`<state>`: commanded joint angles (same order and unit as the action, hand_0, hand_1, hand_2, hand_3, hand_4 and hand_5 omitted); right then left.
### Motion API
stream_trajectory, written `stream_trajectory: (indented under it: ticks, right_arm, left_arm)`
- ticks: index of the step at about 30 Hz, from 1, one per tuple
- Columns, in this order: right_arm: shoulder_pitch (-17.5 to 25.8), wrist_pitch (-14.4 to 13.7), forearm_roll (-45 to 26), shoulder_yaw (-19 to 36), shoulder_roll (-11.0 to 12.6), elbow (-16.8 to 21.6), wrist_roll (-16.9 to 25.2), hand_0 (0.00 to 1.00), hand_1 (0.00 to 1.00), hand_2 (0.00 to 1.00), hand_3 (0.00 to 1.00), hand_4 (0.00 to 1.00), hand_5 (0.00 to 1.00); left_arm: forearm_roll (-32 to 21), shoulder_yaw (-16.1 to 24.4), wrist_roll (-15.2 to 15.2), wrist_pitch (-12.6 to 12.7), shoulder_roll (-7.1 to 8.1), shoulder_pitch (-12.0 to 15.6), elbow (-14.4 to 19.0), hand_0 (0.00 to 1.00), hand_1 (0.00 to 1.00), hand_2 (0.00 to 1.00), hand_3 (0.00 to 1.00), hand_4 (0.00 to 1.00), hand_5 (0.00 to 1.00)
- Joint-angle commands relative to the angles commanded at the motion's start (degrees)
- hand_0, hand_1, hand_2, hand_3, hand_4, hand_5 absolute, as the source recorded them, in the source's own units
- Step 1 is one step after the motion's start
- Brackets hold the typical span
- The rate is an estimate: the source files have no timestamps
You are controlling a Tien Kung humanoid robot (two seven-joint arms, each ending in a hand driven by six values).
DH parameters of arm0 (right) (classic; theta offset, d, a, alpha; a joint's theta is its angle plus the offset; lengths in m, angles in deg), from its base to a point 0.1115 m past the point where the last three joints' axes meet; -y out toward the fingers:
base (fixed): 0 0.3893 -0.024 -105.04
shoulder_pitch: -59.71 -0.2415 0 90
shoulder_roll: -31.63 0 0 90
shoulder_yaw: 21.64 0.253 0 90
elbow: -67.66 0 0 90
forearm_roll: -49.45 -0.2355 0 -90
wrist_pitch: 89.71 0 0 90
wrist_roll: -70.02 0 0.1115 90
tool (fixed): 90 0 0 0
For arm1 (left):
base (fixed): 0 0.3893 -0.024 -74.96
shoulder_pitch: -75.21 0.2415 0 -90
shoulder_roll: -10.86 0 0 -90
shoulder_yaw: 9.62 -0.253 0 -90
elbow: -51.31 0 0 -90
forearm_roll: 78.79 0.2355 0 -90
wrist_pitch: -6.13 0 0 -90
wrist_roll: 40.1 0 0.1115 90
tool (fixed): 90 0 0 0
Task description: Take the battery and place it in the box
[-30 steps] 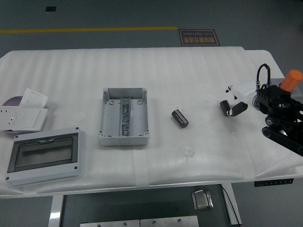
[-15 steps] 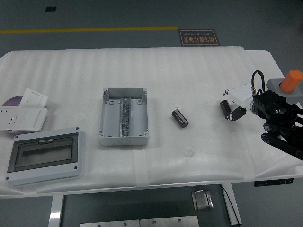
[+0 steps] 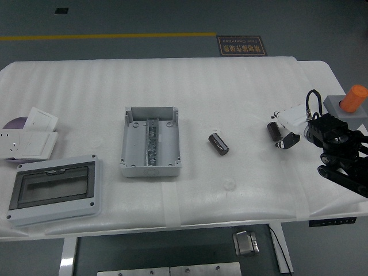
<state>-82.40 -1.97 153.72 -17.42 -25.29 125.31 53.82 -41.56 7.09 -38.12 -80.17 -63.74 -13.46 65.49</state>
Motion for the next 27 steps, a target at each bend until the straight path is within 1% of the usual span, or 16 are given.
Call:
stream_trajectory:
  ticks: [5,6,11,12,17,18,23,24,27]
  right_arm:
    - [0.1,-0.7,0.1,-0.2,-0.4,-0.2,0.1,0.682,0.63,0.593,0.768,0.726,0.353]
    - [0.1,-0.8,0.1,-0.3,-0.5,-0.2,0.1,0.675,0.627,0.575,0.731,0.726,0.384]
    - [0.2,-1.2,0.1,-0.6,-0.5,-0.5,0.0,0.675,0.627,0.575,0.731,0.726,0.384]
    - [0.2,-1.3,0.1,-0.7,-0.6,-0.5,0.0,0.667,0.614,0.553,0.672,0.652,0.358]
    - [0.1,-1.5,0.2,-1.2,-0.8,-0.8,0.1,0.667,0.614,0.553,0.672,0.652,0.358]
    - [0.1,-1.6,0.2,-1.3,-0.8,-0.8,0.1,0.657,0.608,0.537,0.648,0.564,0.349]
    - [-0.1,-1.9,0.5,-1.3,-0.8,-0.6,0.3,0.657,0.608,0.537,0.648,0.564,0.349]
    - [-0.1,-2.0,0.6,-1.2,-0.8,-0.5,0.4,0.653,0.602,0.524,0.638,0.545,0.37]
    - [-0.2,-2.1,0.9,0.0,-0.7,0.0,0.3,0.653,0.602,0.524,0.638,0.545,0.37]
  left_arm:
    - [0.6,0.5,0.0,-0.1,-0.06,-0.1,0.3,0.626,0.651,0.427,0.584,0.5,0.495]
    - [0.7,0.5,0.0,-0.1,-0.07,-0.1,0.3,0.627,0.651,0.427,0.584,0.499,0.499]
    - [1.1,0.8,0.0,-0.1,-0.01,0.0,0.5,0.627,0.651,0.427,0.584,0.499,0.499]
    - [1.2,0.9,0.0,-0.1,0.02,0.0,0.6,0.626,0.651,0.427,0.584,0.499,0.502]
    - [1.6,1.2,0.0,0.0,0.05,0.0,0.8,0.626,0.651,0.427,0.584,0.499,0.502]
    - [1.6,1.3,0.0,0.0,0.05,0.0,0.9,0.626,0.651,0.427,0.584,0.498,0.504]
    - [1.9,1.6,-0.1,0.2,0.07,0.0,1.0,0.626,0.651,0.427,0.584,0.498,0.504]
    - [1.8,1.6,-0.1,0.2,0.08,-0.1,1.0,0.626,0.651,0.427,0.584,0.498,0.506]
    - [1.7,1.6,-0.2,0.4,0.09,-0.1,0.9,0.626,0.651,0.427,0.584,0.498,0.506]
